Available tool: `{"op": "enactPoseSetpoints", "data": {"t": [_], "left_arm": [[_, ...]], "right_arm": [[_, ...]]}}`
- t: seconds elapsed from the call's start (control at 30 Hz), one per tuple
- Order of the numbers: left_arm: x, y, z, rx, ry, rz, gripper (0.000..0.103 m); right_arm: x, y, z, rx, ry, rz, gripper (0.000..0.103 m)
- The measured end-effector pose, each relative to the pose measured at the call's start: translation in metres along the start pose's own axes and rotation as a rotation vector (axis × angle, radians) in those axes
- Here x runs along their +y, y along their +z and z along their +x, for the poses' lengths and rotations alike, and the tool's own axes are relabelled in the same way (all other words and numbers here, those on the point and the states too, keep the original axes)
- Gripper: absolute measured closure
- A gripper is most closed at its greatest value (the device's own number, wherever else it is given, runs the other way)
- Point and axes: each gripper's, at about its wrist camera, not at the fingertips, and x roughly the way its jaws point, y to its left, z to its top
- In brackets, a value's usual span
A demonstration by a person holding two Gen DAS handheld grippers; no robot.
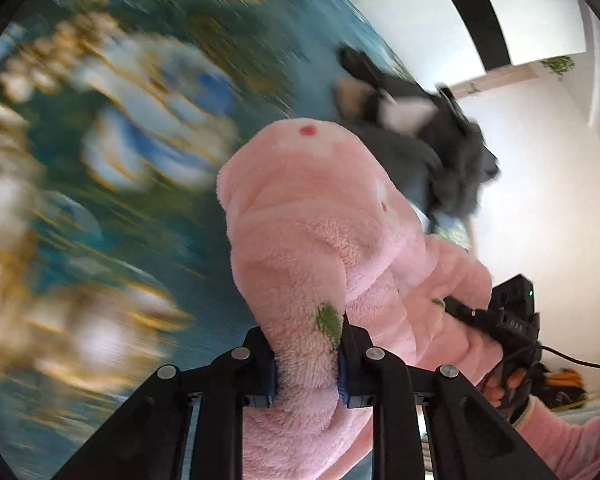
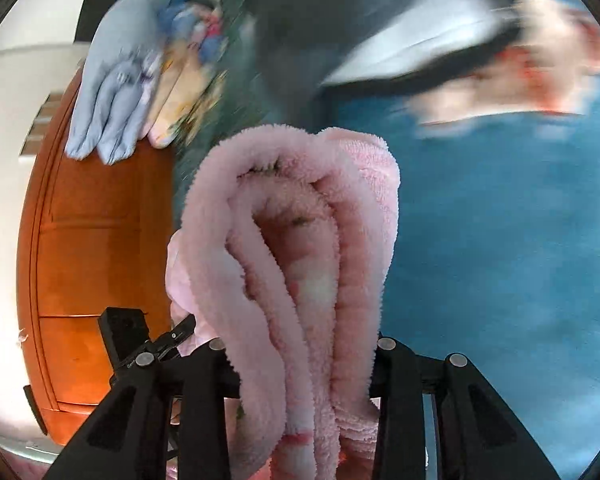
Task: Fold clothes
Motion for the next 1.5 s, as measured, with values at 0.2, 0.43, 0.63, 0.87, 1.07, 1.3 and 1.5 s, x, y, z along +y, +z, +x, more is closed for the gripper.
{"op": "enactPoseSetpoints", "data": {"t": [0.2,0.43,0.63,0.87,1.07,1.3,1.5], "left_arm": [[0.079,0.055,-0.049,-0.088,0.122,-0.071,0.08],[0.143,0.076,-0.026,-0.061,0.239,-0.189,0.078],[0.142,0.062,-0.038,-0.094,0.246,-0.212,0.068],[0.088,0.041,-0.078,-0.21,0.44,-0.029,0.067],[0.061,0.021,-0.044,-0.163,0.44,0.074,0.067],[0.117,0.008,-0.008,-0.091,0.46,-0.025,0.067],[0.11,0.002,-0.009,-0.142,0.463,-0.065,0.067]], "right_arm": [[0.068,0.031,0.1,0.077,0.073,-0.141,0.067],[0.077,0.043,0.178,0.188,-0.046,-0.181,0.067],[0.079,0.044,0.169,0.193,-0.078,-0.224,0.059],[0.115,0.037,0.104,0.048,-0.243,-0.44,0.057],[0.156,0.0,0.118,0.072,-0.151,-0.59,0.057],[0.12,-0.015,0.148,0.046,-0.32,-0.638,0.063],[0.113,-0.014,0.151,0.033,-0.315,-0.59,0.063]]}}
